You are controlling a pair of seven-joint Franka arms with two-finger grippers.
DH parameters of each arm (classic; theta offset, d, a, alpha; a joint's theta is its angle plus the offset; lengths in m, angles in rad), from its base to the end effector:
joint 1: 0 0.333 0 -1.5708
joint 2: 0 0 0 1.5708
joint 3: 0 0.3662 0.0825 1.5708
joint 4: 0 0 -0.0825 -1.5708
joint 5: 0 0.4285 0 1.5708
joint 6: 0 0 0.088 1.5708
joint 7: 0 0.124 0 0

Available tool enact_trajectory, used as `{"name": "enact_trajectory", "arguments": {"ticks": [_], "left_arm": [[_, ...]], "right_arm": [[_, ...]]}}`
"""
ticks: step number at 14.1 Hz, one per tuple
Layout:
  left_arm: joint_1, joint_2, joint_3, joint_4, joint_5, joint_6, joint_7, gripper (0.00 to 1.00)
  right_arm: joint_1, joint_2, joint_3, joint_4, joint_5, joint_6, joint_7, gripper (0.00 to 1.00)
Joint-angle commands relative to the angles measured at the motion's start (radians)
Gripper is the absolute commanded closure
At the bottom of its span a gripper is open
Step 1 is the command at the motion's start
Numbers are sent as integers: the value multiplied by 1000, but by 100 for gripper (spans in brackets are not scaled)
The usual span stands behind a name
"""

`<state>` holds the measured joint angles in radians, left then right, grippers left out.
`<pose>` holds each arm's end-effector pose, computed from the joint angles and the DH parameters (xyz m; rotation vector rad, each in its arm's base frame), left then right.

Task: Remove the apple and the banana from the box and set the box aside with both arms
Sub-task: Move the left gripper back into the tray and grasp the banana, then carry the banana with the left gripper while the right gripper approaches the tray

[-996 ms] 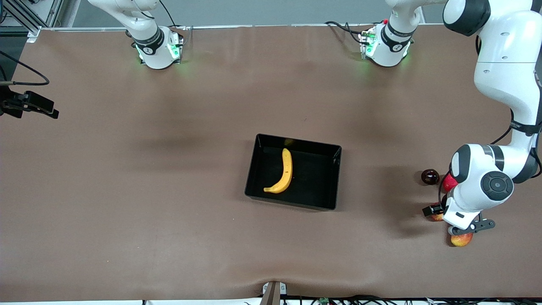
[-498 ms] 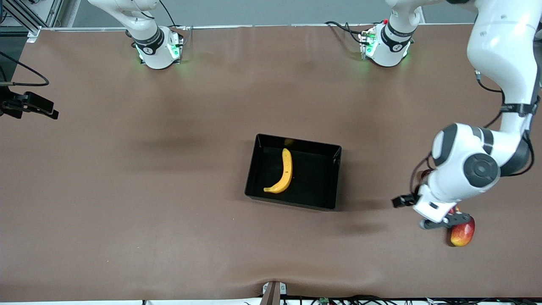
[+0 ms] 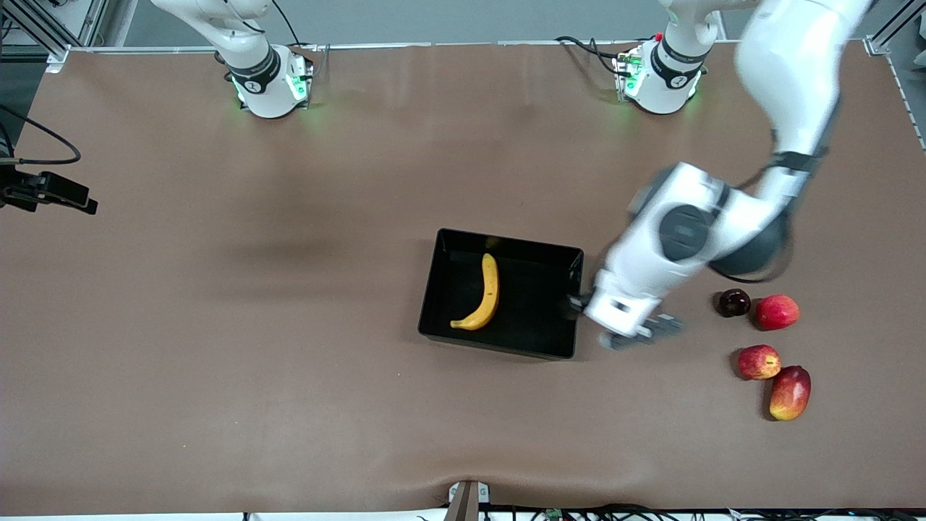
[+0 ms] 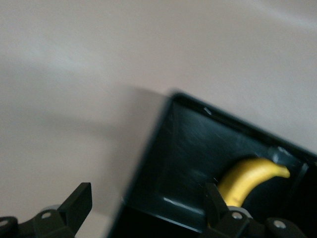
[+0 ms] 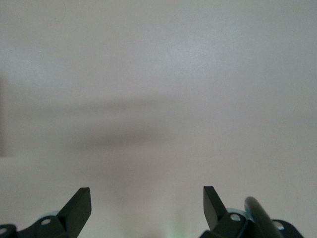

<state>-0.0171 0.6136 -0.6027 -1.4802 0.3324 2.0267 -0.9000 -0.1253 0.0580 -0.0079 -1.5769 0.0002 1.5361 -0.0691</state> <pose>0.6849 -0.3556 0.3735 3.0678 0.3591 0.0188 0.6064 -0.0811 0.6166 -3.1265 0.1003 0.1539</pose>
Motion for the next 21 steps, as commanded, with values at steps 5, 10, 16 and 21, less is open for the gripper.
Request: {"name": "enact_trajectory", "arguments": {"ticks": [5,10,16,21], "left_arm": [[-165,153,11,-5,198,184,-99,0],[-205,261,14,0,241,269,-94,0],[-236,321,50,-2,304,331,-82,88],[-241,269,49,26,342,325,-19,100]], "right_arm": [[-22,60,17,41,-19,-2,-30,0],[-28,89,16,55,-22,19,-37,0],[-47,166,17,43,15,71,-32,0],[-37,216,22,43,24,78,-37,0]]}}
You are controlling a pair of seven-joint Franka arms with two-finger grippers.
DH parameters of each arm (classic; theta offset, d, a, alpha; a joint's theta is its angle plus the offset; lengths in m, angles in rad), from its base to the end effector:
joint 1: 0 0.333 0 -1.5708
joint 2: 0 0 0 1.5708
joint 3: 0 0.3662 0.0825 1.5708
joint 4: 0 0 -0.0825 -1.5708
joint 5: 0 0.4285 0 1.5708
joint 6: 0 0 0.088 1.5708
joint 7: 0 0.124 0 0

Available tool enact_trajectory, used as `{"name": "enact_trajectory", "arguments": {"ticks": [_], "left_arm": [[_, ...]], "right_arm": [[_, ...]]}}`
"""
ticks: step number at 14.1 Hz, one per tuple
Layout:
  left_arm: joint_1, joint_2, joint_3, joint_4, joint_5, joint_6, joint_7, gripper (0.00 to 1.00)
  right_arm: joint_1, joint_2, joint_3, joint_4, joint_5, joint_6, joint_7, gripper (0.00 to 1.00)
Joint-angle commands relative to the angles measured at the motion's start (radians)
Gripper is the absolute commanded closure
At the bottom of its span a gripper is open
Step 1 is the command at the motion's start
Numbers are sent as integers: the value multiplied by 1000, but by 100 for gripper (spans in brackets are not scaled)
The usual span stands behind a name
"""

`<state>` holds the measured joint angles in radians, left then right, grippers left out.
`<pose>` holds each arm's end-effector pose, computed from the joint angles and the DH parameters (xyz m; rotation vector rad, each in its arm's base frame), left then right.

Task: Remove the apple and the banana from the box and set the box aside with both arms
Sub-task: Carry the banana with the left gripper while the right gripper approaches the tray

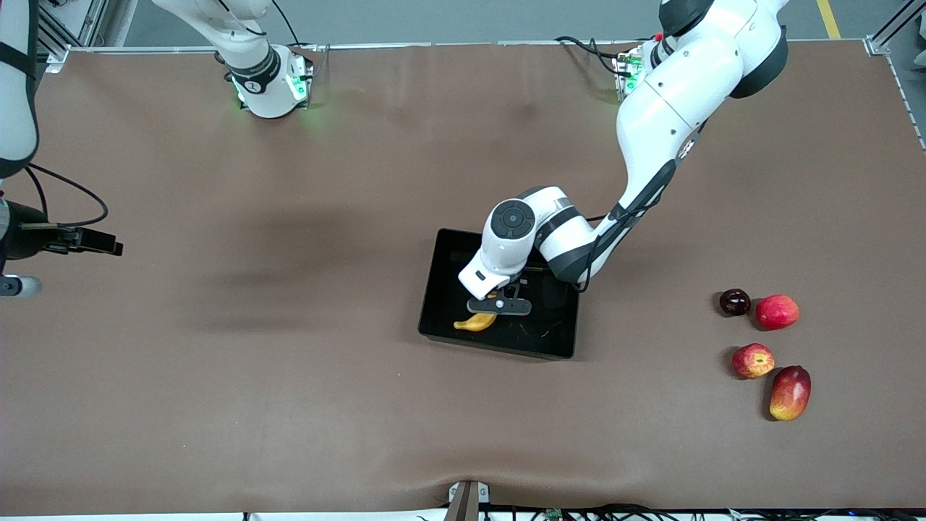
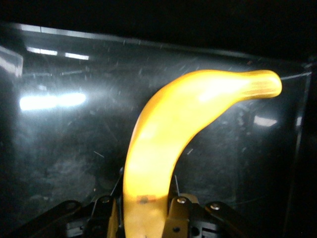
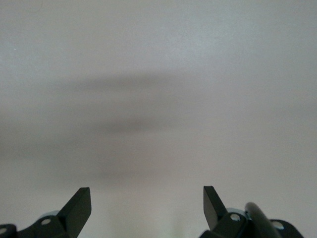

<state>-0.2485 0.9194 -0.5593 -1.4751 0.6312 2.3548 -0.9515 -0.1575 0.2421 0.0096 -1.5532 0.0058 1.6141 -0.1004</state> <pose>0.6200 -0.5012 0.1797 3.0616 -0.1135 0.1724 0.6609 -0.0984 0.5160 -3.0978 0.0749 0.2778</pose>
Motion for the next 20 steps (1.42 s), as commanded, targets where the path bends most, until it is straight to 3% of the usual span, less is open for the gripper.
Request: {"name": "enact_trajectory", "arguments": {"ticks": [1,6,10,15,18,20], "left_arm": [[-5,-53,2,28,47,-11,57,100],[18,-151,-7,45,12,-76,74,100],[110,-246,-16,58,-83,-127,158,100],[297,-292,-16,49,-94,-380,374,100],[443,-275,-14,9,-81,-359,468,100],[559,-249,-14,-52,-79,-222,569,100]], "right_arm": [[-1,43,4,19,37,15,1,0],[62,98,10,27,89,53,-71,0],[151,126,10,28,149,66,-1,0],[262,198,10,50,203,141,90,0],[337,262,10,102,206,154,241,0],[398,296,10,127,204,202,335,0]]}}
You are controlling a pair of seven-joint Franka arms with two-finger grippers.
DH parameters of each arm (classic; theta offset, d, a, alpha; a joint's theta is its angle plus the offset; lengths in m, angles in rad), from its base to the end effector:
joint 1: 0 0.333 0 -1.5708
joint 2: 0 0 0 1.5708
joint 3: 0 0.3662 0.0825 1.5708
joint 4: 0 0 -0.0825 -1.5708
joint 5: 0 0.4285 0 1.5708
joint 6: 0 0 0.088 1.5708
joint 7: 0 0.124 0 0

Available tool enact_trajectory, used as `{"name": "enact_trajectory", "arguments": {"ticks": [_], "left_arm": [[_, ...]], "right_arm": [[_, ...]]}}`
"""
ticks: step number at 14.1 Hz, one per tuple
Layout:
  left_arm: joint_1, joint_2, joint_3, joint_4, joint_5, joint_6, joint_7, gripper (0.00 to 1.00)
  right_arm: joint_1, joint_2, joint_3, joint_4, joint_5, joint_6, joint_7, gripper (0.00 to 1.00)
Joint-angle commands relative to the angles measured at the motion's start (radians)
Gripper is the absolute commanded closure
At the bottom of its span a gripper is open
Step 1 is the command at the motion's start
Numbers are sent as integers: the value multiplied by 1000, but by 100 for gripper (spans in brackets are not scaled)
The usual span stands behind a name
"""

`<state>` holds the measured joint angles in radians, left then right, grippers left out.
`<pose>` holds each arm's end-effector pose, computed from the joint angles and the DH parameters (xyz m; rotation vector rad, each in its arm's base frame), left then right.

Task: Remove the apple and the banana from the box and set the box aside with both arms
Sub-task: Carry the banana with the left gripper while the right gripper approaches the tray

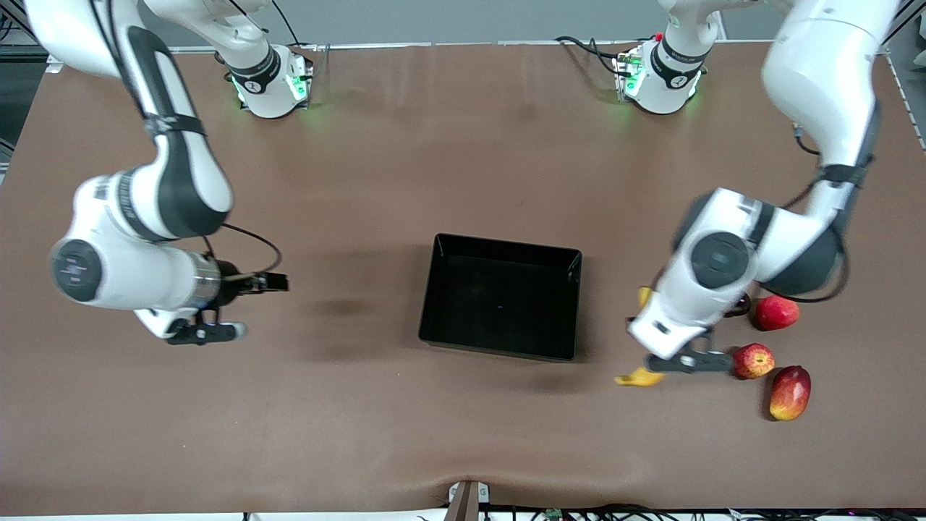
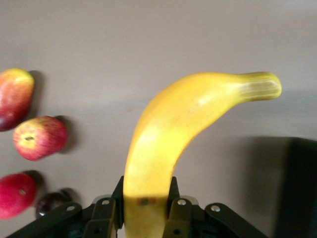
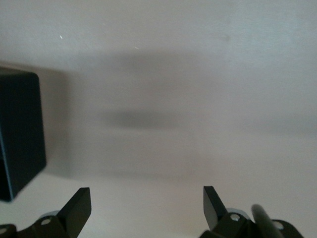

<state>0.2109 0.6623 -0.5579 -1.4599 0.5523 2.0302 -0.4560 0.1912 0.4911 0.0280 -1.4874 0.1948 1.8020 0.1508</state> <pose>0.7679 -0.1488 0.3417 -2.9949 0.0539 -0.1223 0.7160 0.1762 0.3874 -2.9626 -0.0069 0.3120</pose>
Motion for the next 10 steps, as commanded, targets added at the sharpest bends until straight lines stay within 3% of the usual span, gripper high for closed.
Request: {"name": "enact_trajectory", "arguments": {"ticks": [1,7,10], "left_arm": [[138,29,-14,-94,1,170,95,100],[146,134,53,-102,113,243,77,100],[147,157,65,-105,153,245,77,100]], "right_arm": [[79,61,-8,61,15,54,102,0],[249,135,-10,59,9,270,116,0],[339,181,-11,58,0,370,275,0]]}}
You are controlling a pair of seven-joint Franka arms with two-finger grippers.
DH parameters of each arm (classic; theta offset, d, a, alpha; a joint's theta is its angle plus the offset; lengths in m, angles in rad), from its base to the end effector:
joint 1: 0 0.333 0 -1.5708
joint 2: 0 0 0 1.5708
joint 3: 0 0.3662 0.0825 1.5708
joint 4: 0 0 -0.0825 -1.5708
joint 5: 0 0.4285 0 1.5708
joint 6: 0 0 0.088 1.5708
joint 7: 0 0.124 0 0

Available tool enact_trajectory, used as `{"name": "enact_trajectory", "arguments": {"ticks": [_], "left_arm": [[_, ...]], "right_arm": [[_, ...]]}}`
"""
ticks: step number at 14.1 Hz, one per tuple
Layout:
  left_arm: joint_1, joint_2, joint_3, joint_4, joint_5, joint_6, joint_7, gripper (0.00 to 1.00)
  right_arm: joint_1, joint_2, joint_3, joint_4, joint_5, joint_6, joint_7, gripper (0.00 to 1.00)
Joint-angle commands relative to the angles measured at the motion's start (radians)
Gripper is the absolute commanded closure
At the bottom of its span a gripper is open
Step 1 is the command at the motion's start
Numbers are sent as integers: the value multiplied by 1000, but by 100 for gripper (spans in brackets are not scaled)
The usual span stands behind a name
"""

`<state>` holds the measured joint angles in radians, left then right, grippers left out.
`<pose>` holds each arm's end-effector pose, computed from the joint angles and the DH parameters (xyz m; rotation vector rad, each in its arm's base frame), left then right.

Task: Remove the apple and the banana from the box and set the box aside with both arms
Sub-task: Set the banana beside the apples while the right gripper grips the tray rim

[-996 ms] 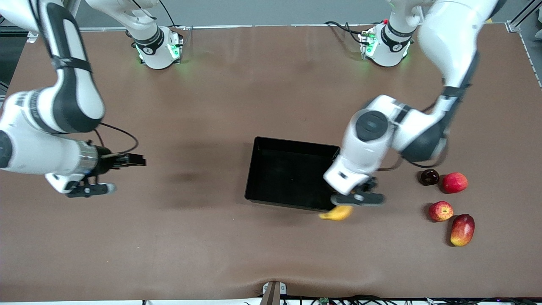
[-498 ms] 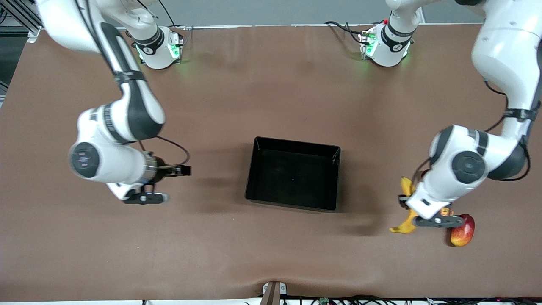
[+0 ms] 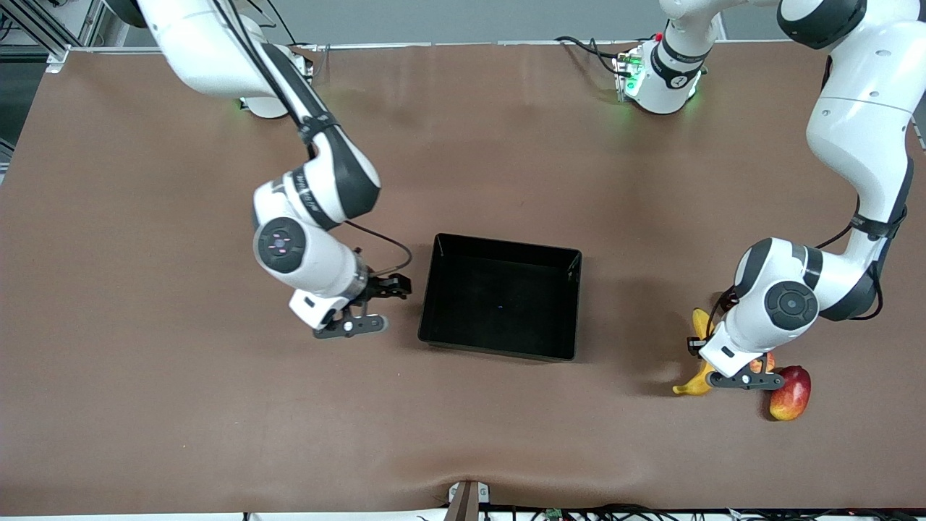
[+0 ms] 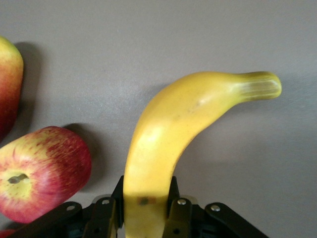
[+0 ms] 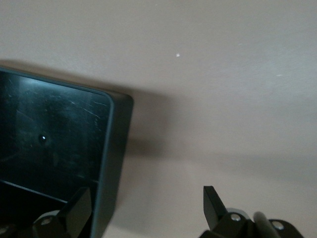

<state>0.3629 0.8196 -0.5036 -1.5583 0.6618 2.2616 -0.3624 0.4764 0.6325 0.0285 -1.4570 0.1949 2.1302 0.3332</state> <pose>0.7699 -0.0241 0.1937 -3.0029 0.1005 -0.0828 0.6876 0.3882 0.3198 -2.9550 -0.0968 0.0562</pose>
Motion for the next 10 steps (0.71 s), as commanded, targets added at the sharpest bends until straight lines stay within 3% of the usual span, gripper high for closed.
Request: {"name": "enact_trajectory", "arguments": {"ticks": [1,2,3,4,5,7,8,10], "left_arm": [[-7,4,11,-6,54,13,-16,100],[-5,6,11,-5,53,12,-16,89],[-7,12,11,-2,53,13,-16,57],[-7,13,11,0,53,13,-18,12],[-7,12,11,0,53,12,-16,0],[-12,-3,8,4,48,12,-18,0],[-12,-19,2,10,39,10,-16,0],[-9,-63,-30,14,26,-10,-18,0]], "right_arm": [[73,50,-12,29,0,54,124,0],[88,58,-12,30,0,56,145,0],[106,62,-13,30,-2,74,150,0],[122,62,-13,29,-24,92,150,0],[129,64,-13,23,-66,94,153,1],[139,99,-13,26,-95,100,167,14],[140,116,-13,27,-97,114,190,30],[140,128,-13,26,-98,117,201,41]]}}
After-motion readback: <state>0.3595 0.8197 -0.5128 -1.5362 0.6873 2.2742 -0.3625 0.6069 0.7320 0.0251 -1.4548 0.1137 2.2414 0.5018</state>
